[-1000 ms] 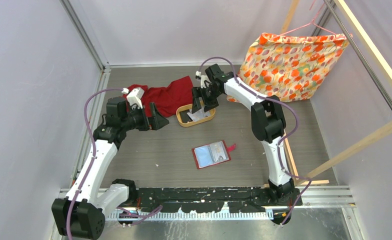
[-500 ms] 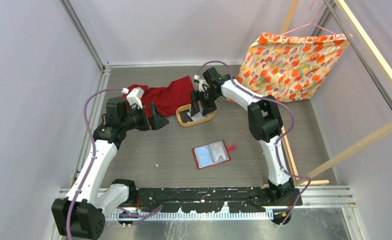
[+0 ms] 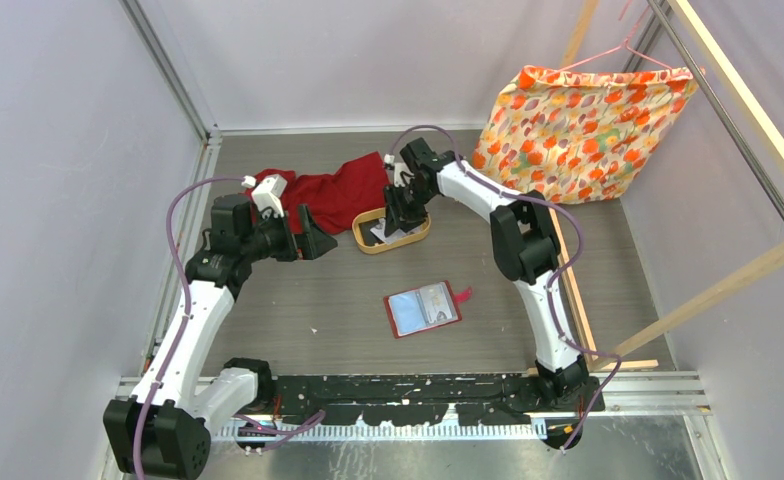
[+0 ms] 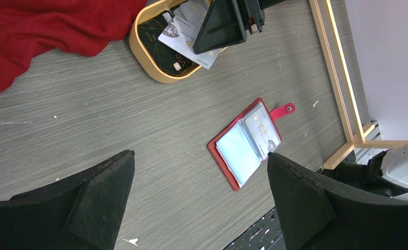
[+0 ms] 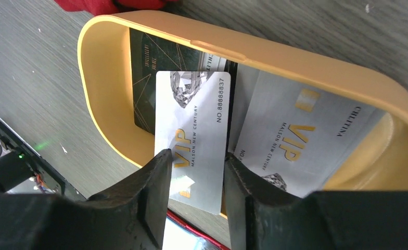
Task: Put the credit cards into the card holder
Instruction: Pick up the credit card from the storage box.
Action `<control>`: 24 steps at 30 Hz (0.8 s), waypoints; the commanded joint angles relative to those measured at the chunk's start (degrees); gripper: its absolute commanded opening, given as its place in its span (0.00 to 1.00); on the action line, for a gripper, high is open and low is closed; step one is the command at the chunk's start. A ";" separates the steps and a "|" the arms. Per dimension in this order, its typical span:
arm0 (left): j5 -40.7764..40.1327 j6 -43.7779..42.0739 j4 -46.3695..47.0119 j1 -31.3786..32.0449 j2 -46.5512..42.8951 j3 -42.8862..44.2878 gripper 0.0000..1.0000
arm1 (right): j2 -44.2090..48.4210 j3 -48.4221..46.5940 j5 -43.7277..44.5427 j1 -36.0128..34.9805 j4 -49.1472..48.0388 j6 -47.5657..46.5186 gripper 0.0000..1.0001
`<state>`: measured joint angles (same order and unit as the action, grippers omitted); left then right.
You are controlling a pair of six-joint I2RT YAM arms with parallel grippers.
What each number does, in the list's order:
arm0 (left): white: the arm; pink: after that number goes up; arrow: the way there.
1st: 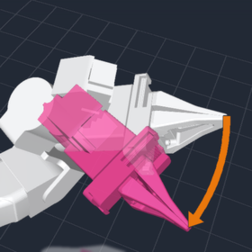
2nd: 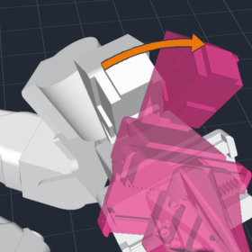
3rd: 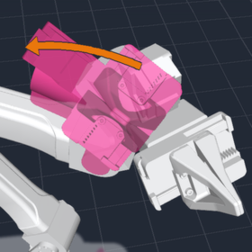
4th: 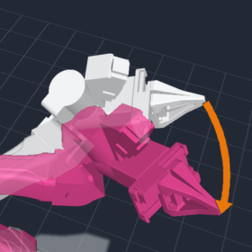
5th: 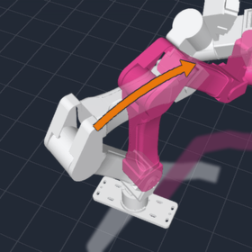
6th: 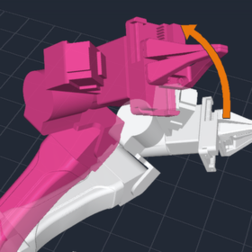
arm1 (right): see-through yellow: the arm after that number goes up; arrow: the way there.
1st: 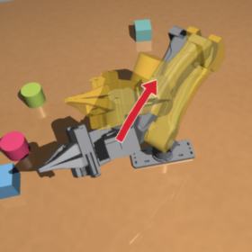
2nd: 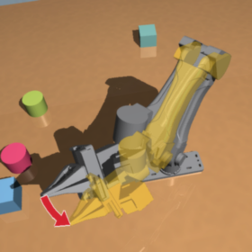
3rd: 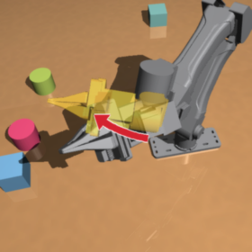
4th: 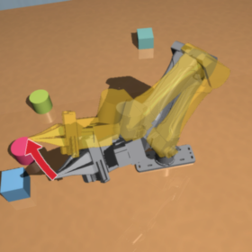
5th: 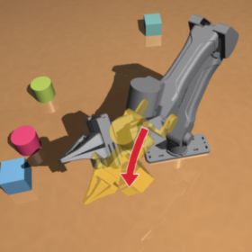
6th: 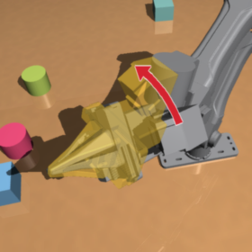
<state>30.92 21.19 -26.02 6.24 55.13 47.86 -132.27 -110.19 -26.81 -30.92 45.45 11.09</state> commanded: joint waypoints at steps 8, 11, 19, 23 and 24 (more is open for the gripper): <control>1.16 0.43 2.18 -0.48 -1.26 -0.04 1.00 | 1.30 -3.00 0.68 -0.19 0.84 0.26 0.23; 1.14 0.43 2.16 -0.53 -1.26 -0.04 1.00 | 2.06 -3.36 -0.50 -0.17 0.48 0.71 0.19; 1.49 0.43 2.41 -0.61 -1.35 -0.13 1.00 | 4.88 -4.14 -4.53 0.92 0.01 1.27 0.01; 2.21 0.39 2.90 -0.68 -1.43 -0.28 1.00 | 7.10 -3.55 -6.63 1.12 -0.08 0.33 0.01; 2.60 0.43 3.17 -0.78 -1.51 -0.35 1.00 | 7.78 -3.47 -7.13 1.17 0.03 -0.16 0.01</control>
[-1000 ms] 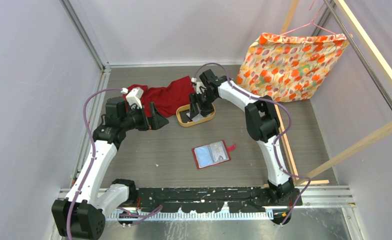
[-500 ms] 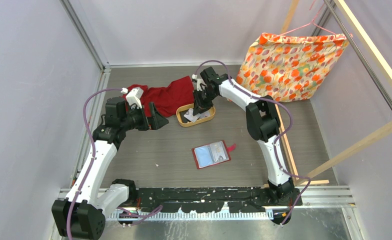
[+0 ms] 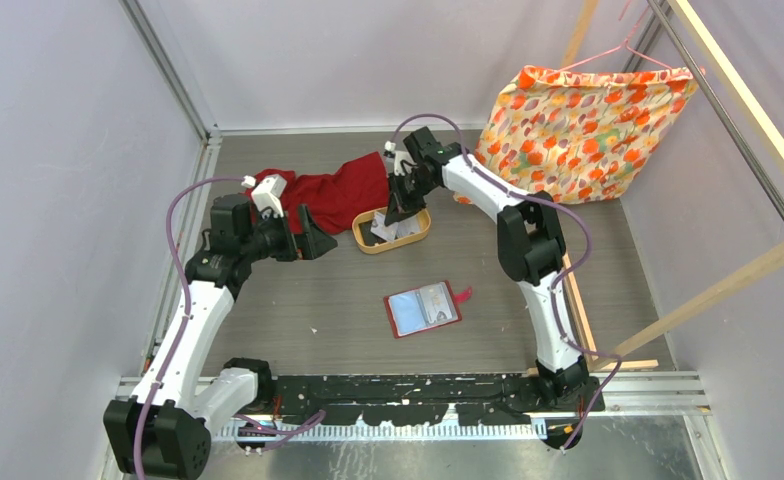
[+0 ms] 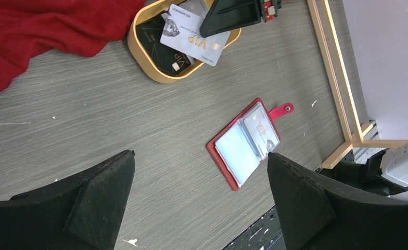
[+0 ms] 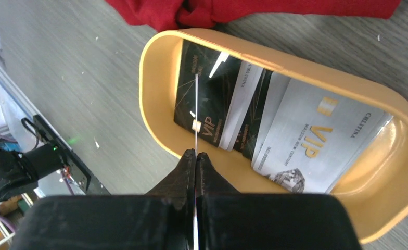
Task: Put the credit cards into the card holder
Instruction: Pick up the credit card from the storage box.
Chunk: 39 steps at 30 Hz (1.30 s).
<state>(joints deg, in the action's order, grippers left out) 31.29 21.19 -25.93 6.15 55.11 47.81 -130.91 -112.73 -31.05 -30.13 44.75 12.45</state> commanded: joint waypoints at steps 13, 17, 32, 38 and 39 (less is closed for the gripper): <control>20.22 12.21 25.75 -0.67 -3.67 -7.47 0.98 | 24.93 11.59 -20.19 0.79 10.62 -29.43 0.01; 19.30 25.09 45.32 1.49 -5.58 -14.25 0.96 | 35.04 23.80 -25.57 2.98 6.20 -32.11 0.01; -19.98 27.59 69.64 37.72 -6.54 -26.91 0.94 | 57.26 53.00 -43.08 15.78 -27.42 -9.85 0.01; -26.41 28.26 81.62 43.16 4.35 -26.50 0.88 | 55.86 53.07 -44.78 15.72 -29.05 -6.92 0.01; -26.83 28.51 82.75 43.56 5.97 -26.01 0.86 | 55.33 52.98 -45.21 15.78 -29.00 -6.69 0.01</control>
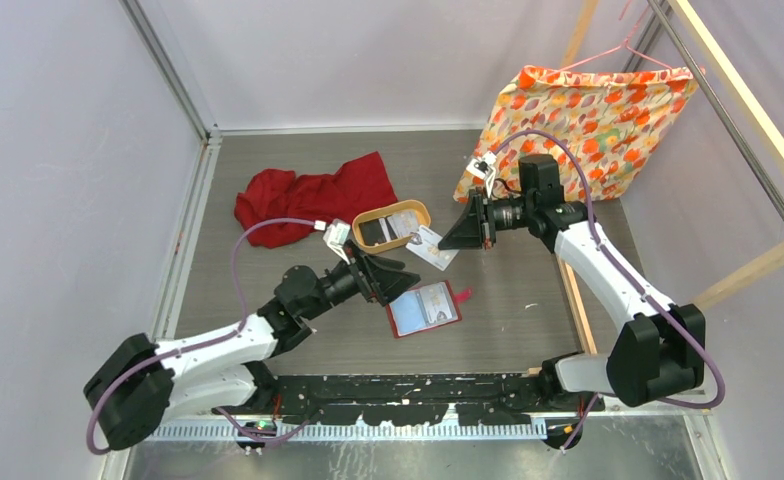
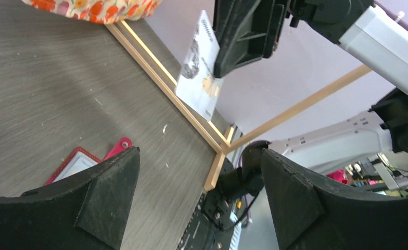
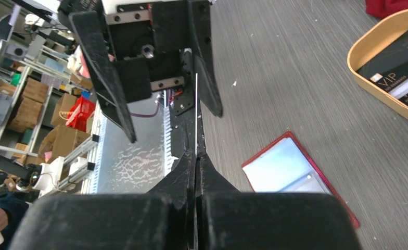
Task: Put the credit cards into the card holder
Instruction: Pick up the credit card from the storage box.
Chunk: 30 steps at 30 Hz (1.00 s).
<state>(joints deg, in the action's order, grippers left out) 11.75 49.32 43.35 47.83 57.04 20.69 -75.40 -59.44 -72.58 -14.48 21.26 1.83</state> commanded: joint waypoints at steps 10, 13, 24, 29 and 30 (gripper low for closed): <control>-7.80 4.64 26.83 2.88 17.19 4.09 0.65 | -2.82 -0.85 -4.95 -0.53 -4.82 4.24 0.01; -8.41 4.99 27.10 2.88 17.54 4.26 0.56 | -3.11 -0.77 -4.94 -0.63 -4.82 4.15 0.01; -11.11 4.00 23.49 2.79 15.11 4.20 0.11 | -4.31 -1.15 -5.39 -1.12 -2.26 1.58 0.02; -7.47 0.45 21.12 1.39 12.94 3.94 0.00 | -5.26 -2.35 -5.10 -1.39 2.64 -2.72 0.11; -5.82 0.27 19.23 0.53 12.25 4.23 0.00 | -5.36 -2.61 -4.93 -1.40 3.63 -4.02 0.15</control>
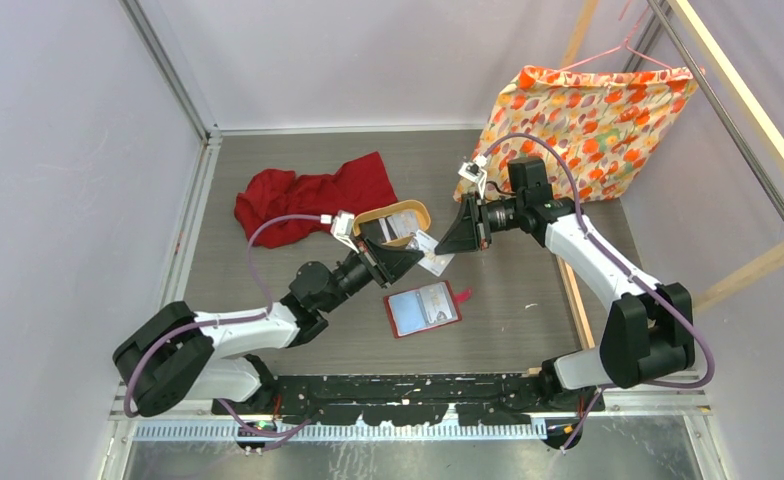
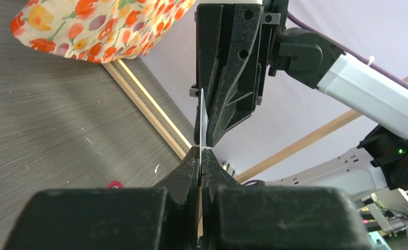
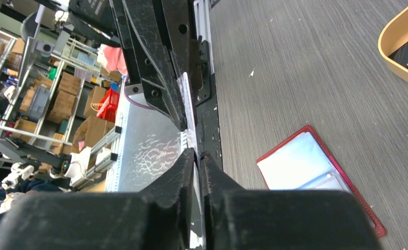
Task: Put the credit cards into the card holder
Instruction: Pick up the credit card from the storage box, then insert the credit card into the card holder.
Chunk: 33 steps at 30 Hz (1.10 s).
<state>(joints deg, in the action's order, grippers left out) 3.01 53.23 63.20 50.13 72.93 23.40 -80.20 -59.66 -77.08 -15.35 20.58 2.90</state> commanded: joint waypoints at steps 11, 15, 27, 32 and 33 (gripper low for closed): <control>34.29 -1.90 -19.00 -11.03 -3.18 9.00 0.00 | 0.37 -4.94 1.08 -0.96 14.53 -15.60 0.59; 40.23 -2.69 -20.04 -11.08 -1.08 10.44 0.00 | 0.23 -5.30 5.26 -2.07 15.48 -16.47 0.65; 45.91 -5.90 -28.02 -11.06 1.91 13.64 0.00 | -0.49 -6.48 6.51 -3.41 17.02 -17.13 0.55; 45.81 -6.65 -29.24 -11.11 2.00 14.19 0.00 | -1.55 -7.48 7.45 -4.60 19.50 -18.63 0.37; 45.66 -6.93 -29.80 -11.11 1.89 14.28 0.00 | -1.76 -7.82 7.47 -4.79 20.53 -19.71 0.37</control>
<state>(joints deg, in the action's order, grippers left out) 47.09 48.34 34.37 39.29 75.20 35.18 -81.36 -64.49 -70.06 -19.20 38.39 -13.69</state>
